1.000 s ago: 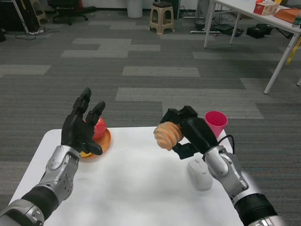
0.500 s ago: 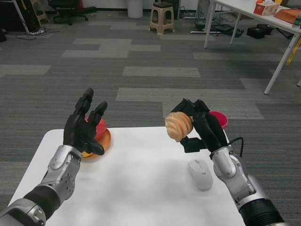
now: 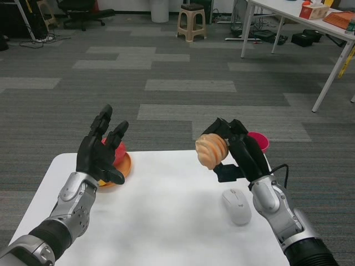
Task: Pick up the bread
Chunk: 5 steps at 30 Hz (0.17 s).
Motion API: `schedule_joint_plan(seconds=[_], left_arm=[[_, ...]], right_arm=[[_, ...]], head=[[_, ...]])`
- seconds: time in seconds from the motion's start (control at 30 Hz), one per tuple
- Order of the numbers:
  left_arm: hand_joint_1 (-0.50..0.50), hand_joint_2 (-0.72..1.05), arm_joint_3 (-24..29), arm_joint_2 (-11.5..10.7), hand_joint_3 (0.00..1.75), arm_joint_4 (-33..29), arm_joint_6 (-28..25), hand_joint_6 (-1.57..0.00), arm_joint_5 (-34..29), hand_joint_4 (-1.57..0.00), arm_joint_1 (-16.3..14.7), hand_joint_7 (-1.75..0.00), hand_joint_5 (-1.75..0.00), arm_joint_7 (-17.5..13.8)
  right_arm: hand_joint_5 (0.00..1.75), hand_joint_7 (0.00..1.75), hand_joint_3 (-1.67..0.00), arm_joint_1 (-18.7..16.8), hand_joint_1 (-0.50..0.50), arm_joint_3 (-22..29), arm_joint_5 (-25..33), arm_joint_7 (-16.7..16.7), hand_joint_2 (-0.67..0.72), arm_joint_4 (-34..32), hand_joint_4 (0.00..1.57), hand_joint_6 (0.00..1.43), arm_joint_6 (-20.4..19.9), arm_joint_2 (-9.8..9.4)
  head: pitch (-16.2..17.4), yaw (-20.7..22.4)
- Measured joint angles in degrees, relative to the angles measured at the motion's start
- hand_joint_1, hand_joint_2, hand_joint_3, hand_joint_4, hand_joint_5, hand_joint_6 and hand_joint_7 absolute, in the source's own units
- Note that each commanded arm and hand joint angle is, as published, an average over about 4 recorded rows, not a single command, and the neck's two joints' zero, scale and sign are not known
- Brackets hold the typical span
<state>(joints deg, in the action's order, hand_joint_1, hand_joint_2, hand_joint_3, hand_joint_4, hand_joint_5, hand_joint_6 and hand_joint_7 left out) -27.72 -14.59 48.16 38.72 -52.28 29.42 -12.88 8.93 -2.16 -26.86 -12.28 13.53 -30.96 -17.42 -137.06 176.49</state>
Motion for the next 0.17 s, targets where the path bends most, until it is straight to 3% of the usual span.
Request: schedule_joint_plan(seconds=[0.17], left_arm=[[0.50, -0.46, 0.0, 0.0, 0.09, -0.6, 0.0, 0.00, 0.0, 0.00, 0.0, 0.00, -0.41, 0.0]], right_arm=[[1.26, 1.68, -1.43, -0.1, -0.50, -0.3, 0.0, -0.1, -0.60, -0.1, 0.46, 0.80, 0.0, -0.19]], head=[[0.0, -0.1]])
